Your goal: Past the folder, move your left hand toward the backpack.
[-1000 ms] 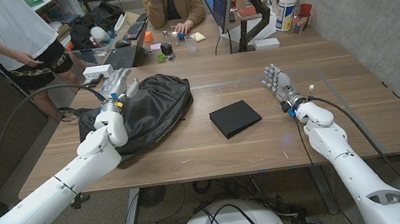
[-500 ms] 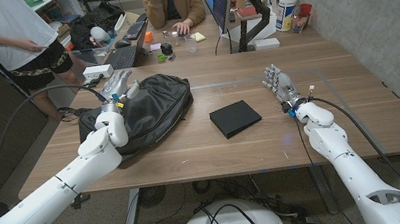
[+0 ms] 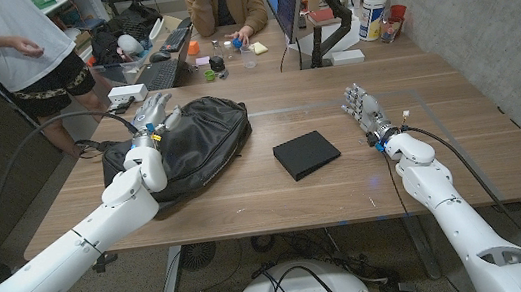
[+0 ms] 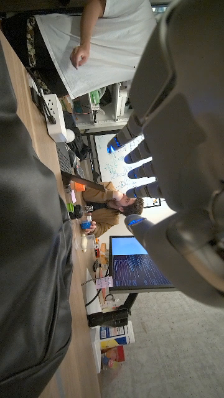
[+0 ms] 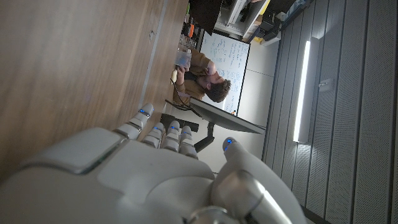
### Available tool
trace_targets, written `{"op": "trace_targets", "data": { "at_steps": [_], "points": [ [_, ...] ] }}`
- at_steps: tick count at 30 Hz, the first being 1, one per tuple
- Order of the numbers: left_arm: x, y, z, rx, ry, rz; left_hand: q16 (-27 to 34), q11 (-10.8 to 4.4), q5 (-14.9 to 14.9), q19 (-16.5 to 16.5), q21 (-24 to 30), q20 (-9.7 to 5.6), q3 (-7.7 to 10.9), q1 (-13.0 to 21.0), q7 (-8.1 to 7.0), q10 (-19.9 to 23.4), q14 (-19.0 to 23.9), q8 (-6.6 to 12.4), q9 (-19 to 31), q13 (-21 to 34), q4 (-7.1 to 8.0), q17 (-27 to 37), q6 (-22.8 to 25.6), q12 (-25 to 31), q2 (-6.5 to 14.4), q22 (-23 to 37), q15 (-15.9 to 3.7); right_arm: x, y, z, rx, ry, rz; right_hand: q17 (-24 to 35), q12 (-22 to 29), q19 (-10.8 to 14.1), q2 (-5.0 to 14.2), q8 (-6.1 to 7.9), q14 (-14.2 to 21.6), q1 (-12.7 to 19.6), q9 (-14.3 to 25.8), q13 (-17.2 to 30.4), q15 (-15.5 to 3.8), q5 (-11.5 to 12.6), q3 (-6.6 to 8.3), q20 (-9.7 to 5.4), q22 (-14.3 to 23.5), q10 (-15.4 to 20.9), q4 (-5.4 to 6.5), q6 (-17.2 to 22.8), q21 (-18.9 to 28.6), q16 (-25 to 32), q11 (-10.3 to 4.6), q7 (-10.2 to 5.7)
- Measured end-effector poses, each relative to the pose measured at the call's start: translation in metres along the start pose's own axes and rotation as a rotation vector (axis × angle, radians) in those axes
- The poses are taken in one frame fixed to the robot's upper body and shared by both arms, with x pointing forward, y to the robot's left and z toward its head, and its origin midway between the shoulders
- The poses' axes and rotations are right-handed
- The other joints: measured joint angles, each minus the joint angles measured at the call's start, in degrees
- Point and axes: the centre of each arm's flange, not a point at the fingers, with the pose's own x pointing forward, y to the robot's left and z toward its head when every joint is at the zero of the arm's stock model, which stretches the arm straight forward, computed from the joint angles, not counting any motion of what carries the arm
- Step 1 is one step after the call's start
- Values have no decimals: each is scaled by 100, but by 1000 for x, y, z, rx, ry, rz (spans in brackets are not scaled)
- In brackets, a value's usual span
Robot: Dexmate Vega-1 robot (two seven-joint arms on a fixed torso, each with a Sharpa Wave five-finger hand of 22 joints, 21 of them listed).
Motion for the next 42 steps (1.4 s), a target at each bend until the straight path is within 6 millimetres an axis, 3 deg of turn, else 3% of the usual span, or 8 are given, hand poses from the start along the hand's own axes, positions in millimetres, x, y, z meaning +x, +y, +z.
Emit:
{"op": "trace_targets", "data": {
  "at_steps": [42],
  "points": [
    [-2,-6,-6,14,15,-37,0,0,0,12,-66,12,-89,23,0,0,-8,0,0,0,41,0,0,0,23,-1,8,-2,3,-1,-3,6,4,0,0,0,29,0,0,29,0,0,0,0,0,0,0,0,0,0,-57,0,0,0]
  ]
}}
